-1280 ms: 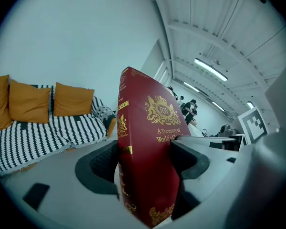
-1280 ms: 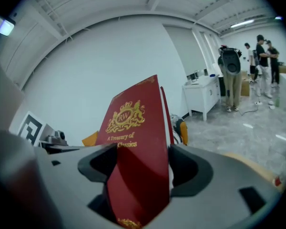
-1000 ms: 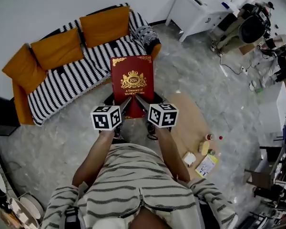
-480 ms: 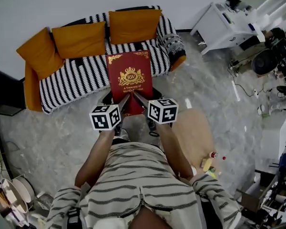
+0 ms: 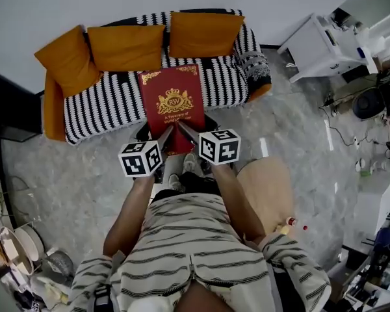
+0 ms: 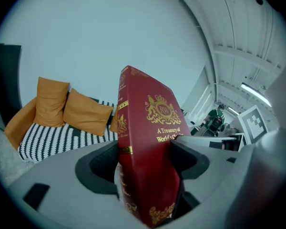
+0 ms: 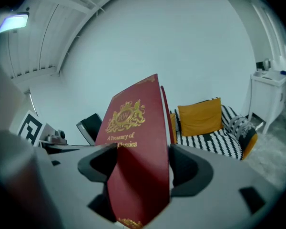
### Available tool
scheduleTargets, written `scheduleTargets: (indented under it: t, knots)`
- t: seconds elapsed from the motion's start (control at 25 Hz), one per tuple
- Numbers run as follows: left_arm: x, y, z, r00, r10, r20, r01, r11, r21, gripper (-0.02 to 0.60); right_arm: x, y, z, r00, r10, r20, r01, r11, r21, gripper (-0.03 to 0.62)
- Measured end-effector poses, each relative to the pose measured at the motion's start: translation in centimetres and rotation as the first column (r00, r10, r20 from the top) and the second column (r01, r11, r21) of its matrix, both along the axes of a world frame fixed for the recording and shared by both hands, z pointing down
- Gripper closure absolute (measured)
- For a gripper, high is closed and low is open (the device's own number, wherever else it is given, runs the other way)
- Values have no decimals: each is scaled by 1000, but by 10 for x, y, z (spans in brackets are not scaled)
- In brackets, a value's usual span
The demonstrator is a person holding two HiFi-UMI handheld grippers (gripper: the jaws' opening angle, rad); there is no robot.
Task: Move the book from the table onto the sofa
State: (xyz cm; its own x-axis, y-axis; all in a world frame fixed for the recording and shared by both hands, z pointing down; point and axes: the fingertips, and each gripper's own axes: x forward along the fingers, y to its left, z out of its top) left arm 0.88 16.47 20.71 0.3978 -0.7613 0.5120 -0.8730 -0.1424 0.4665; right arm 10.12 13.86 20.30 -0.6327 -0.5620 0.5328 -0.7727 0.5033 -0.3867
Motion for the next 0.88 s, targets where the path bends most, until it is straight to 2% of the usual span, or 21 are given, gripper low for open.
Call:
scheduleTargets:
  t: [0.32,0.88]
  knots:
    - [-19,-25,16,998,-58,15,58,998,-13,235,-21,-30,17,998,-59,8,59,998,-16,240]
    - [-58,-134,41,987,-158,18,159,984,-83,235,-65,-148,44,987,-163,5,163,983,-86,240]
